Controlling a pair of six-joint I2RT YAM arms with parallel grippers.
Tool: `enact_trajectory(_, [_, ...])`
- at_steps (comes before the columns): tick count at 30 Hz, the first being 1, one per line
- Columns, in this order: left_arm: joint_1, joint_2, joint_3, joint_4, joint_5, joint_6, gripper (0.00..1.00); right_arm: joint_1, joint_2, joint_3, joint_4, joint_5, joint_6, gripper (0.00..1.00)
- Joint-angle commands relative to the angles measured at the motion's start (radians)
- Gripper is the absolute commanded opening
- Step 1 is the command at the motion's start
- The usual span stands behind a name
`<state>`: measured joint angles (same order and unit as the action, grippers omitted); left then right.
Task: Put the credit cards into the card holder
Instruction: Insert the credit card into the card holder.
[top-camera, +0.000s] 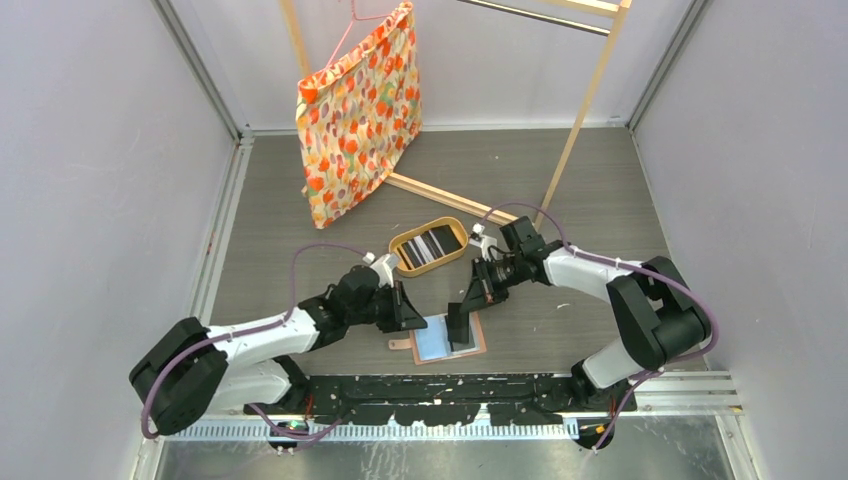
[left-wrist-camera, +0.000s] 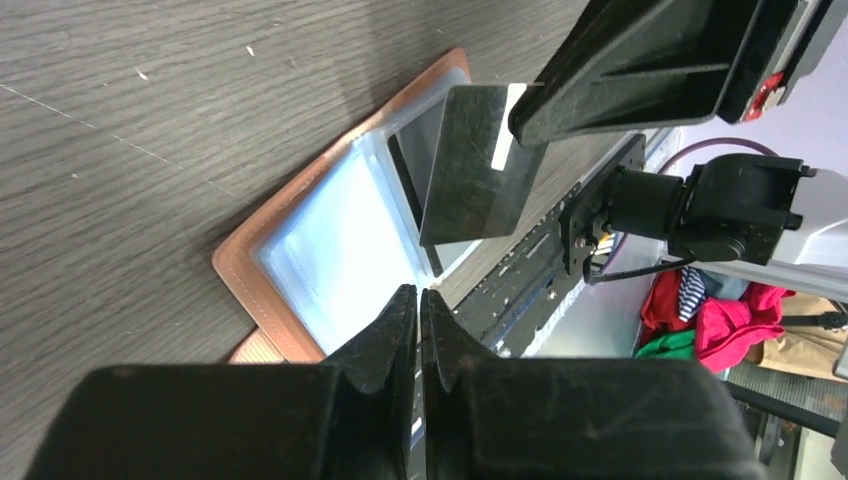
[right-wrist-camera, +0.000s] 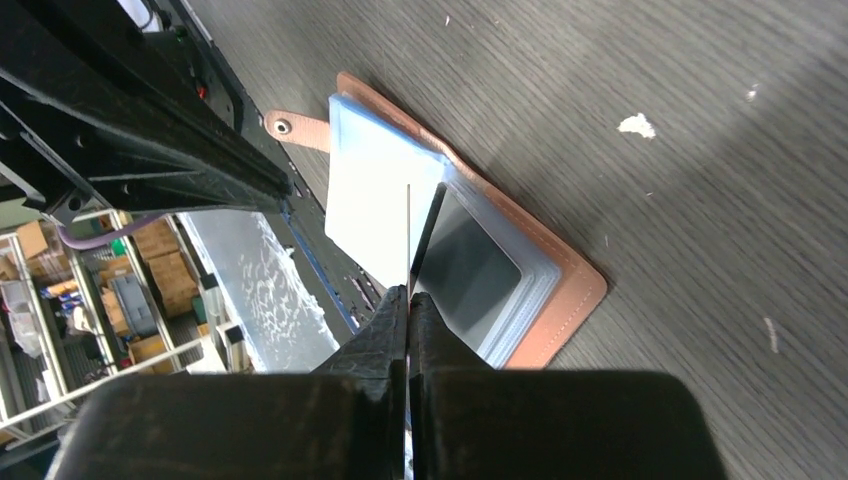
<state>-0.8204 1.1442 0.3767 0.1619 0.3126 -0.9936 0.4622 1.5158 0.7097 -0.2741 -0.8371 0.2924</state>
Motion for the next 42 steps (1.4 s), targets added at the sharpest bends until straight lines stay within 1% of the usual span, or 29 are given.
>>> enact_trajectory(1, [-0.015, 0.007, -0.035, 0.102, -0.051, -0.01, 0.06, 0.034, -0.008, -0.01, 0.082, 0.013, 0.025, 0.01])
enact_trajectory(5, [-0.019, 0.032, -0.062, 0.136, -0.072, -0.016, 0.05, 0.044, 0.006, -0.024, 0.137, 0.0, 0.058, 0.01])
enact_trajectory(11, [-0.022, 0.139, -0.065, 0.223, -0.05, -0.019, 0.05, 0.043, 0.025, -0.027, 0.136, 0.025, 0.061, 0.01])
enact_trajectory(15, [-0.022, 0.194, -0.068, 0.237, -0.045, -0.037, 0.05, 0.044, 0.047, -0.019, 0.104, 0.047, 0.076, 0.01])
enact_trajectory(21, [-0.022, 0.141, -0.123, 0.178, -0.107, -0.079, 0.03, 0.044, 0.03, -0.047, 0.115, 0.04, 0.083, 0.01])
enact_trajectory(26, [-0.022, 0.096, -0.147, 0.129, -0.131, -0.082, 0.02, 0.046, 0.028, -0.057, 0.114, 0.038, 0.093, 0.01])
enact_trajectory(29, [-0.022, 0.085, -0.151, 0.128, -0.13, -0.079, 0.02, 0.06, 0.031, -0.07, 0.138, 0.034, 0.111, 0.01])
enact_trajectory(35, [-0.022, 0.092, -0.154, 0.151, -0.12, -0.072, 0.02, 0.107, 0.06, -0.057, 0.134, 0.052, 0.111, 0.01])
enact_trajectory(42, [-0.022, 0.102, -0.158, 0.18, -0.102, -0.071, 0.02, 0.112, 0.108, -0.033, 0.139, 0.058, 0.139, 0.01])
